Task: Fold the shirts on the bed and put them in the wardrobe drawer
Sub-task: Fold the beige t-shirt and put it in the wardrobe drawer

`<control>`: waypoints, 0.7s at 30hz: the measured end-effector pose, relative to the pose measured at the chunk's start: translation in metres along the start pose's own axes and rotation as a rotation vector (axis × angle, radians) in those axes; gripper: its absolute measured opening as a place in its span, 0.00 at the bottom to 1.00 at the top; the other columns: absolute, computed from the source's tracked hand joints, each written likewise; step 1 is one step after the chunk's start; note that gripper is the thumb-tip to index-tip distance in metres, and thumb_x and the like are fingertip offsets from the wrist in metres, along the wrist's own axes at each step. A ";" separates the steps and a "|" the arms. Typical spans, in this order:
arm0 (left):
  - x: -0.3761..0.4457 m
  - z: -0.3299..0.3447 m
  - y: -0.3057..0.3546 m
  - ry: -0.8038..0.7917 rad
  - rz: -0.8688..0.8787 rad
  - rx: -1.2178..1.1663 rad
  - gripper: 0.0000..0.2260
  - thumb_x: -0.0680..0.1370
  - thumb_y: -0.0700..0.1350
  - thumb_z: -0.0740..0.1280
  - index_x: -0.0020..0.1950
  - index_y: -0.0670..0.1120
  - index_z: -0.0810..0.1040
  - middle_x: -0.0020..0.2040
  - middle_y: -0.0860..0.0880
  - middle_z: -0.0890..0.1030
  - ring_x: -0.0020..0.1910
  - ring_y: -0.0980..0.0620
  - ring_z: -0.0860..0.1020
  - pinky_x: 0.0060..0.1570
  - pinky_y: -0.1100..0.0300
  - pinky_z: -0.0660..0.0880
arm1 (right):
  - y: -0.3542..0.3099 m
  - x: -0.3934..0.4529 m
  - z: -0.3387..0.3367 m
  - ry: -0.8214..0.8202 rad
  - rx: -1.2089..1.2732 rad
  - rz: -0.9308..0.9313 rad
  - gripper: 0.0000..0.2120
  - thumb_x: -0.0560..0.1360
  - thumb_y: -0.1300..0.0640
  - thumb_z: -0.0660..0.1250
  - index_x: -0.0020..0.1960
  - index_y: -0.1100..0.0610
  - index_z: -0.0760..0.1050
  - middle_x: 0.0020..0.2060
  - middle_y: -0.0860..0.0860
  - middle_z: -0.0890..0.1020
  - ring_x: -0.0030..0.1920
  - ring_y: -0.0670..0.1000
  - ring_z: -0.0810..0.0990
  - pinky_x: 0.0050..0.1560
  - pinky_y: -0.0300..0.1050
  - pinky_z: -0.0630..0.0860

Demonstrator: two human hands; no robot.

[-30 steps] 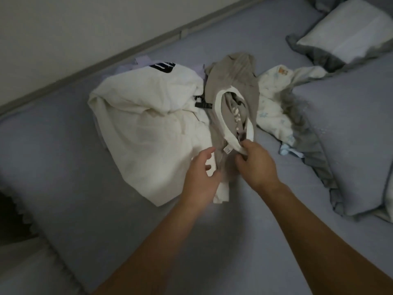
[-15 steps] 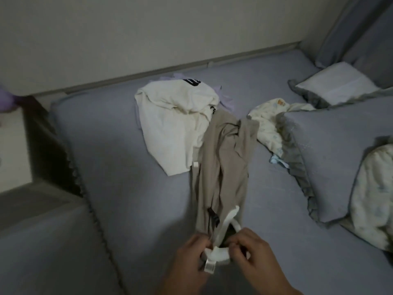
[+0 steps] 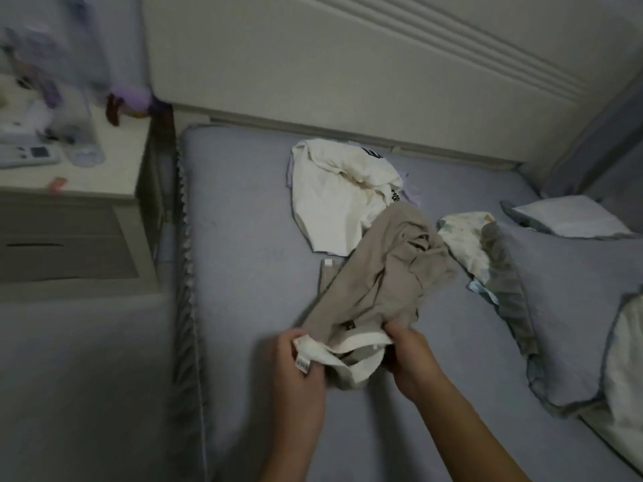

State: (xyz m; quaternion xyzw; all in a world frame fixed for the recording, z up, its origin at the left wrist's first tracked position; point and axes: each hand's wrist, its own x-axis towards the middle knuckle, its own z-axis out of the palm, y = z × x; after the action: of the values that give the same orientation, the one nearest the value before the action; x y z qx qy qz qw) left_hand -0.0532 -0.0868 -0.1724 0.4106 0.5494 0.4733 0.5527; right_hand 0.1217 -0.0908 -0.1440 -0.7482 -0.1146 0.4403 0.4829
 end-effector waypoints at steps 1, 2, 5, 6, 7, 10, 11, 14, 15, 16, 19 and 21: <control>-0.006 0.000 -0.008 0.106 -0.089 -0.040 0.14 0.74 0.36 0.70 0.58 0.46 0.75 0.55 0.43 0.79 0.53 0.45 0.79 0.54 0.44 0.77 | 0.004 -0.010 -0.007 -0.039 0.089 -0.032 0.13 0.77 0.60 0.64 0.56 0.64 0.80 0.48 0.60 0.85 0.45 0.59 0.84 0.38 0.46 0.79; -0.019 -0.002 -0.008 0.164 -0.226 -0.116 0.20 0.75 0.43 0.72 0.65 0.44 0.71 0.60 0.42 0.77 0.57 0.43 0.78 0.58 0.43 0.76 | 0.009 -0.024 -0.013 -0.086 0.161 -0.071 0.12 0.76 0.59 0.64 0.56 0.63 0.81 0.48 0.59 0.86 0.45 0.58 0.85 0.37 0.45 0.80; -0.077 0.002 -0.002 0.042 -0.534 -0.436 0.20 0.78 0.59 0.66 0.64 0.48 0.75 0.58 0.46 0.81 0.52 0.47 0.81 0.45 0.52 0.78 | 0.041 -0.078 -0.023 -0.214 0.245 -0.184 0.09 0.76 0.58 0.66 0.51 0.56 0.84 0.47 0.56 0.87 0.48 0.57 0.86 0.37 0.45 0.80; -0.101 0.003 0.001 -0.035 -0.572 -0.483 0.21 0.77 0.62 0.64 0.62 0.50 0.77 0.55 0.48 0.82 0.47 0.50 0.81 0.41 0.56 0.77 | 0.056 -0.097 -0.024 -0.262 0.222 -0.187 0.08 0.76 0.59 0.67 0.51 0.56 0.84 0.46 0.55 0.87 0.47 0.56 0.86 0.39 0.46 0.81; -0.124 0.004 0.002 -0.105 -0.575 -0.472 0.22 0.77 0.64 0.63 0.61 0.50 0.78 0.53 0.48 0.82 0.44 0.53 0.81 0.39 0.58 0.76 | 0.072 -0.117 -0.025 -0.290 0.150 -0.187 0.07 0.77 0.59 0.67 0.51 0.58 0.83 0.46 0.56 0.87 0.47 0.56 0.86 0.41 0.47 0.81; -0.173 0.002 0.006 -0.040 -0.499 -0.289 0.14 0.78 0.51 0.68 0.59 0.43 0.79 0.46 0.49 0.85 0.38 0.55 0.83 0.34 0.63 0.78 | 0.102 -0.164 -0.043 -0.430 -0.219 -0.241 0.07 0.78 0.63 0.66 0.43 0.60 0.80 0.40 0.56 0.85 0.43 0.55 0.82 0.44 0.48 0.76; -0.180 -0.001 0.009 0.055 -0.462 -0.266 0.09 0.78 0.42 0.69 0.57 0.42 0.80 0.46 0.48 0.86 0.37 0.55 0.84 0.31 0.65 0.78 | 0.106 -0.170 -0.054 -0.523 -0.352 -0.241 0.10 0.78 0.62 0.65 0.39 0.58 0.78 0.37 0.55 0.83 0.41 0.53 0.80 0.42 0.47 0.74; -0.176 -0.017 0.010 0.259 -0.324 -0.260 0.18 0.74 0.26 0.62 0.57 0.42 0.78 0.47 0.44 0.84 0.38 0.50 0.82 0.31 0.64 0.78 | 0.088 -0.167 -0.082 -0.839 -0.592 -0.200 0.12 0.79 0.56 0.63 0.40 0.56 0.80 0.35 0.51 0.80 0.37 0.48 0.77 0.36 0.38 0.72; -0.172 -0.021 0.008 0.266 -0.299 -0.281 0.20 0.73 0.25 0.59 0.59 0.42 0.77 0.47 0.44 0.84 0.40 0.48 0.82 0.34 0.62 0.79 | 0.080 -0.160 -0.086 -0.838 -0.586 -0.258 0.12 0.79 0.57 0.63 0.42 0.57 0.82 0.35 0.50 0.82 0.37 0.48 0.79 0.35 0.35 0.72; -0.171 -0.025 0.005 0.246 -0.288 -0.262 0.21 0.73 0.25 0.58 0.60 0.42 0.77 0.48 0.44 0.83 0.42 0.46 0.82 0.39 0.58 0.79 | 0.069 -0.150 -0.086 -0.775 -0.564 -0.358 0.10 0.79 0.60 0.63 0.44 0.57 0.83 0.37 0.50 0.84 0.38 0.48 0.80 0.38 0.34 0.74; -0.179 -0.039 -0.006 -0.003 -0.211 -0.018 0.19 0.69 0.30 0.62 0.56 0.44 0.81 0.43 0.49 0.85 0.40 0.54 0.83 0.39 0.63 0.77 | 0.039 -0.126 -0.059 -0.591 -0.611 -0.678 0.10 0.77 0.64 0.65 0.55 0.55 0.81 0.47 0.50 0.84 0.44 0.45 0.81 0.51 0.38 0.75; -0.185 -0.048 -0.010 -0.258 -0.230 0.202 0.16 0.63 0.38 0.64 0.49 0.44 0.82 0.43 0.48 0.85 0.43 0.51 0.83 0.38 0.62 0.77 | 0.022 -0.112 -0.027 -0.655 -0.808 -0.800 0.14 0.78 0.60 0.64 0.62 0.54 0.78 0.55 0.49 0.82 0.51 0.45 0.80 0.56 0.37 0.73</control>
State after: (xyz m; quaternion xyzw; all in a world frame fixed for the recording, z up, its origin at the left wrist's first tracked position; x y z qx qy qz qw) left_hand -0.0909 -0.2730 -0.1448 0.4557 0.5619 0.2929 0.6252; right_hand 0.0713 -0.1856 -0.0963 -0.5976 -0.6814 0.3542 0.2304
